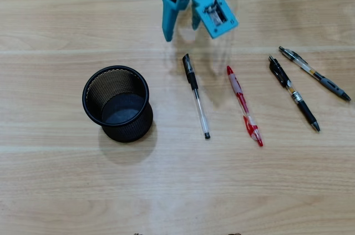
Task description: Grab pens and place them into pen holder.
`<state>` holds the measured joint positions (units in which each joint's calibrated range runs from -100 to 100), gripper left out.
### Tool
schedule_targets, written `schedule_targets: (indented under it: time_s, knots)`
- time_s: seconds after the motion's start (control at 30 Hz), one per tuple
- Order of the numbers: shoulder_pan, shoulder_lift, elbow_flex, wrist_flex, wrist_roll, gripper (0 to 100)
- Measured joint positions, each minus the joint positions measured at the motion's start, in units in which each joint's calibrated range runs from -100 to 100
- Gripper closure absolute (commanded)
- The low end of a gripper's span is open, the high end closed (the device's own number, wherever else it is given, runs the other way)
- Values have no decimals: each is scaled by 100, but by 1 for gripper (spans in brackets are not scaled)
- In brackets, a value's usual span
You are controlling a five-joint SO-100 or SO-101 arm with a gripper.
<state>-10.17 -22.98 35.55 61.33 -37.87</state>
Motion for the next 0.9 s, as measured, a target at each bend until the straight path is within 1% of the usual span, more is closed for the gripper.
schedule_targets:
  time_s: [0.07,0.17,0.27,0.33,0.43,0.57,0.6,0.67,0.77,0.83,0.9]
  knots:
    - [-211,1439,-1248,138,-334,74]
    - [-363,3386,-2966,680,-736,74]
    - [-380,4875,-4506,1318,-824,74]
    - [-363,5510,-5339,1654,-835,74]
    - [-312,6060,-6242,1981,-835,74]
    - [-262,6433,-6649,2067,-835,75]
    - [-253,6475,-6702,2067,-835,76]
    - [-228,6551,-6773,2067,-835,83]
    - [-169,6610,-6817,2067,-835,99]
    - [-34,6636,-6870,2067,-835,97]
    - [76,6653,-6906,2067,-840,99]
